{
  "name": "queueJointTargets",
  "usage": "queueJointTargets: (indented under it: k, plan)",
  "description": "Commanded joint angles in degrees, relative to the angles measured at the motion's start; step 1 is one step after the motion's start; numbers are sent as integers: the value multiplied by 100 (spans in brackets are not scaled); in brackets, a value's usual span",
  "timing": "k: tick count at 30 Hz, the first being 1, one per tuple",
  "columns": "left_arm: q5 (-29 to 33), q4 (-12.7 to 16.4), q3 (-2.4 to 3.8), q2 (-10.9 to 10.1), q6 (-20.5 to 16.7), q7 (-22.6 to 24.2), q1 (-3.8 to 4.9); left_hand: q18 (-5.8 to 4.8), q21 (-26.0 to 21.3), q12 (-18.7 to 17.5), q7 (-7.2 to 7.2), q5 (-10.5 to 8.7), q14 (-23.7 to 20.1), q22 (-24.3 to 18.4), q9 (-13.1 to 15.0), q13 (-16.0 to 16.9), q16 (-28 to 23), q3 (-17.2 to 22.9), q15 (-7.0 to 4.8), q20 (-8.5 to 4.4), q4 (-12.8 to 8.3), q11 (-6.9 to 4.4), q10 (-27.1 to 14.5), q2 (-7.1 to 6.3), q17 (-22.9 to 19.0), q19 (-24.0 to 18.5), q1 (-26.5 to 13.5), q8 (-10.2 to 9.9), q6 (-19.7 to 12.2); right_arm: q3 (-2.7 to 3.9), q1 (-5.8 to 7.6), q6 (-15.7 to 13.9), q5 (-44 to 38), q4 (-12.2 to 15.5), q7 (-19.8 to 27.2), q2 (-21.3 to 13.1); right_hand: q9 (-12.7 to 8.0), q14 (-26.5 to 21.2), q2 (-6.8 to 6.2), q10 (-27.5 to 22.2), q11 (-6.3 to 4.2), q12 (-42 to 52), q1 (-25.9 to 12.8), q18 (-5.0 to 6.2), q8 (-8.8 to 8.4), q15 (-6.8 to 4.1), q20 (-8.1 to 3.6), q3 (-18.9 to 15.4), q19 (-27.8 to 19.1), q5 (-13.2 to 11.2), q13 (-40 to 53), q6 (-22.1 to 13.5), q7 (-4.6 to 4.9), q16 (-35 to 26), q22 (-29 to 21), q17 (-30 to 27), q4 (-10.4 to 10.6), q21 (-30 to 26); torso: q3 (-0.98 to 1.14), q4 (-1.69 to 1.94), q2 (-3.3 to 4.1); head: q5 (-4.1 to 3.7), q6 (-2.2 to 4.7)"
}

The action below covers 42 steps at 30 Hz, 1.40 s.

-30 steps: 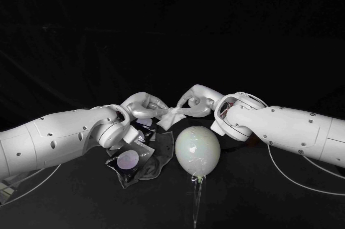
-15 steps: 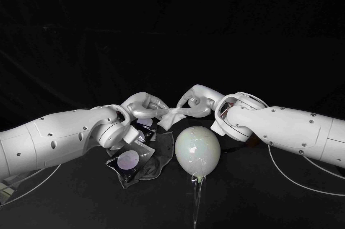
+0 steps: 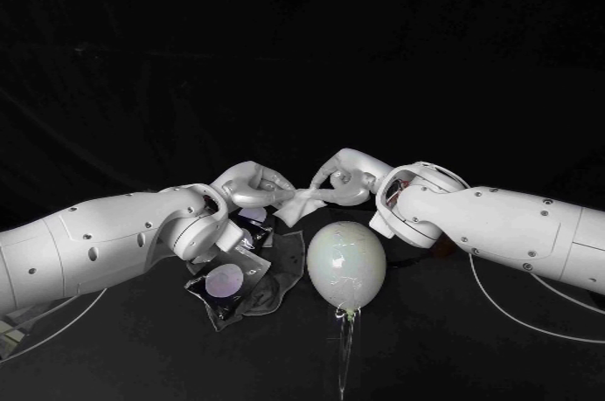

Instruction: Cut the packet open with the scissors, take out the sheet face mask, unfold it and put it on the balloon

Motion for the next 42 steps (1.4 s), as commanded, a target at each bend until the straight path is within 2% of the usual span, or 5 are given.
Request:
queueJointTargets:
  k: [1,23,29,35,42]
  plan:
    - [124,19,9,2,-86,32,7,43,-8,-7,43,18,-44,-14,-44,-5,-25,-80,43,0,7,37,-110,-45,17,-62,-73,-84,-101,3,3,-127,-50,-4,-78,5,7,590,5,280,-98,32,41,-53,27,-44,-27,12,24,35,938,50,6,20,884,1510,-31,25,0,2,1,-3,0]
    - [174,4,8,-56,-595,-163,9,-24,-285,75,180,19,-434,-196,-198,12,126,-433,156,36,99,173,-489,-282,146,-191,-167,-384,-292,3,2,-448,-324,-90,-796,67,20,590,-9,292,-107,44,52,-59,61,-50,-33,13,44,36,943,61,-4,20,899,1510,-52,59,-1,2,2,-25,-5]
    - [473,123,5,-180,-955,-354,10,125,-154,150,129,23,-254,-172,-227,20,378,-625,88,2,300,133,-494,-326,258,222,-287,-421,-239,4,2,-528,-440,-102,-1044,102,22,590,-14,294,-109,46,55,-58,66,-52,-35,14,43,36,943,61,-5,20,897,1510,-58,54,2,0,1,-33,-3]
    - [1199,350,-23,-335,-1236,-575,-5,146,283,289,18,25,663,-18,-249,40,865,-808,-182,-365,502,-7,-367,-272,496,1101,-303,-441,-144,4,1,-674,-514,-129,-1232,137,24,590,-17,295,-110,47,58,-59,70,-53,-35,15,47,36,944,61,-6,20,900,1510,-62,60,1,-2,4,-45,6]
    - [2112,642,-57,-396,-1139,-727,-137,131,129,347,-41,25,768,-150,-307,27,673,-831,-215,-491,805,-58,-270,-121,515,1282,-412,-597,-383,4,1,-875,-514,-136,-1222,158,25,590,-20,297,-111,49,60,-60,74,-54,-36,16,49,36,945,62,-7,20,902,1510,-67,63,-6,1,1,-46,22]
